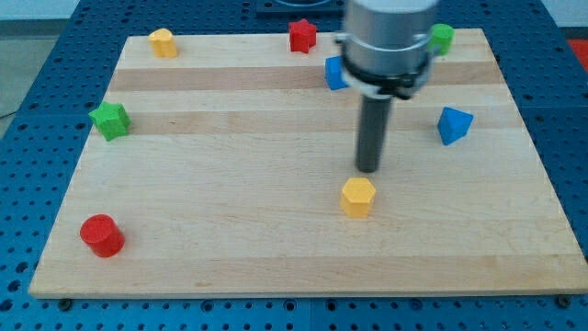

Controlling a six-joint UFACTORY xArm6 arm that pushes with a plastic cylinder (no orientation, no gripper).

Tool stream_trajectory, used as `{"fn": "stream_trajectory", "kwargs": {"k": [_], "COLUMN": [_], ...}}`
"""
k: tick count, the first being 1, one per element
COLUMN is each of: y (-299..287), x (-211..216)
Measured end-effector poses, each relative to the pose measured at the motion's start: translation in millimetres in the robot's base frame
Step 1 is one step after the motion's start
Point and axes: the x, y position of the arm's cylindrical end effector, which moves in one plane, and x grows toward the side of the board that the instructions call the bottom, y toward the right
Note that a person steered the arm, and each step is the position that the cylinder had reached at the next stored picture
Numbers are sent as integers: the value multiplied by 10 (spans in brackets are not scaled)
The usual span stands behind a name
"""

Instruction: Place the hexagon to the bottom center

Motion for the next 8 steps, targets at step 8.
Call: {"fn": "stream_trajectory", "kwargs": {"k": [8], "y": [-1282], "x": [560]}}
